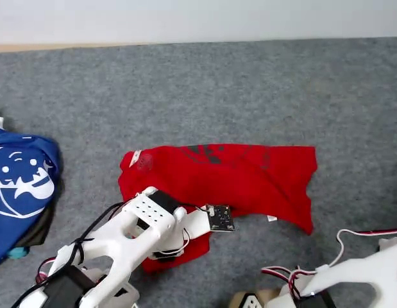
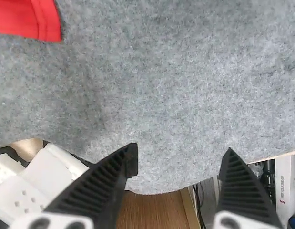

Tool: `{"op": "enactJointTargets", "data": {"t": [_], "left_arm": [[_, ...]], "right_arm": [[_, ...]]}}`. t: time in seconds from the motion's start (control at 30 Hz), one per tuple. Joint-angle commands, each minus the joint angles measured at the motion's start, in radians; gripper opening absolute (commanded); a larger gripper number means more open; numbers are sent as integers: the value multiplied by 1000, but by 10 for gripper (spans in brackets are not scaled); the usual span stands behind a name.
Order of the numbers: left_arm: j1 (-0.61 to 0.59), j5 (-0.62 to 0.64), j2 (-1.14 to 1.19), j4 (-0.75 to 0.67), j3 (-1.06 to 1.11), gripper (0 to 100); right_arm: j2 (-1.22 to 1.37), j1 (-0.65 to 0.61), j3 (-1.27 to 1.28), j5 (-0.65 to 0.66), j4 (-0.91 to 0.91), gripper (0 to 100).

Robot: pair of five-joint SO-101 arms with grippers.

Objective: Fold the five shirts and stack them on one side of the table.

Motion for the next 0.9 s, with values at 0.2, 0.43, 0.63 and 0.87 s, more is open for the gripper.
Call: {"op": "enactJointTargets", "data": {"t": [0.2, 0.43, 0.63, 0.87], "left_arm": [[5, -12, -6, 8, -12, 3], [3, -12, -8, 189, -171, 3], [2, -9, -8, 316, -372, 3], [-132, -12, 2, 295, -506, 3]], "right_arm": [[-39, 2, -9, 5, 1, 284], [-39, 2, -9, 5, 1, 284], [-36, 4, -9, 6, 1, 284], [-38, 7, -9, 8, 2, 284]]}}
